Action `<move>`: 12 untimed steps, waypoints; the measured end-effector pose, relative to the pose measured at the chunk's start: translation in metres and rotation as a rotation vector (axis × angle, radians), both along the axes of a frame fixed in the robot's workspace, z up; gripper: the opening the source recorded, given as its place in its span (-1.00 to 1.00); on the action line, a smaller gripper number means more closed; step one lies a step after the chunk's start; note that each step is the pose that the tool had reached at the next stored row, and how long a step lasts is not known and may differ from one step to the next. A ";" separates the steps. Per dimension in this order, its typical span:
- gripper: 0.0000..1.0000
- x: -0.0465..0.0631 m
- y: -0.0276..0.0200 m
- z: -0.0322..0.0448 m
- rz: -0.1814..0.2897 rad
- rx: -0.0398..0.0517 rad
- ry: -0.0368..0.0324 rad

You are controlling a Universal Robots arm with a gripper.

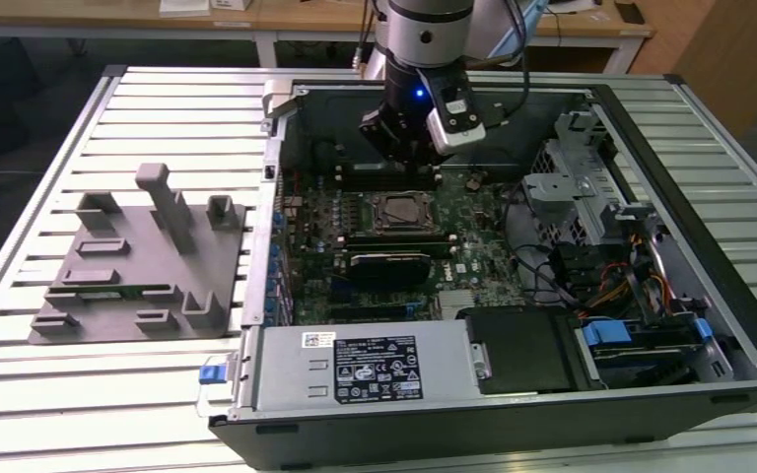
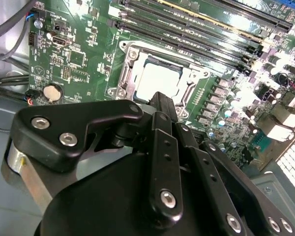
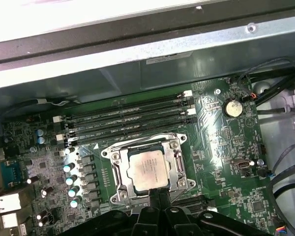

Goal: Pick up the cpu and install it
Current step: 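Install the second cpu locking lever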

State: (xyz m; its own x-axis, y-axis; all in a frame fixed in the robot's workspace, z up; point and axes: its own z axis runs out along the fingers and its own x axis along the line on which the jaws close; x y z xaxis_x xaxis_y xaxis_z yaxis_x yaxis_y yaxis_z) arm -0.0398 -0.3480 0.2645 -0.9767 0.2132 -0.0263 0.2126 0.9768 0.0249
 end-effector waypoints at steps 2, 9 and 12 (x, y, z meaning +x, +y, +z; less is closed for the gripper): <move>-0.79 0.000 -0.0006 0.0000 0.000 -0.0001 0.0001; -0.79 0.000 -0.0043 0.0000 0.000 0.0000 0.0000; -0.79 0.000 -0.0063 0.0000 0.000 0.0000 0.0000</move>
State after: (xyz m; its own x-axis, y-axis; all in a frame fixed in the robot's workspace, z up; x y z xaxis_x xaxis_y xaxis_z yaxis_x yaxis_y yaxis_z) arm -0.0398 -0.3543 0.2645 -0.9766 0.2133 -0.0263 0.2126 0.9768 0.0249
